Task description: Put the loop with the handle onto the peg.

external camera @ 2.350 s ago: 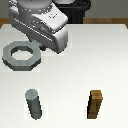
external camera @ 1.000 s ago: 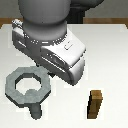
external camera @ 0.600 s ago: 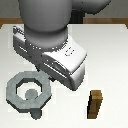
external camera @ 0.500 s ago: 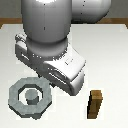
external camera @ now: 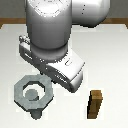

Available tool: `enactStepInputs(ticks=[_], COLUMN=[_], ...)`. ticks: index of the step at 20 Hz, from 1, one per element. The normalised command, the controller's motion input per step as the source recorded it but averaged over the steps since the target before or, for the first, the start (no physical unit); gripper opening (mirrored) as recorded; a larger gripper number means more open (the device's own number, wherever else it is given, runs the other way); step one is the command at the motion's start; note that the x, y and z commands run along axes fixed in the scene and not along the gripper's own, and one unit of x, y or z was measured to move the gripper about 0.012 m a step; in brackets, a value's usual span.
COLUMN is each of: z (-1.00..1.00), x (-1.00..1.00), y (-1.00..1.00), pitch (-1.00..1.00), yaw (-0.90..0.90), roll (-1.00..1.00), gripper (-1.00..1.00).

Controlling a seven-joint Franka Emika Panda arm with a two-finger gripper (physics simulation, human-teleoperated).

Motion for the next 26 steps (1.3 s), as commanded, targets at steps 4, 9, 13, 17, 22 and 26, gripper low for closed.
enactStepInputs(ticks=[4, 9, 13, 17, 22, 26], z=[-0.75, -0.4, -0.75, -0.25, 0.0, 0.0], x=[0.0, 0.0, 0.0, 0.0, 0.0, 0.0], y=[-0.25, 0.0, 0.0, 0.0, 0.0, 0.0], pitch=[0.0, 0.0, 0.0, 0.0, 0.0, 0.0], yaw=[0.0, 0.0, 0.0, 0.0, 0.0, 0.0], roll=[0.0, 0.0, 0.0, 0.0, 0.0, 0.0], gripper=[-1.0, 1.0, 1.0, -1.0, -1.0, -1.0])
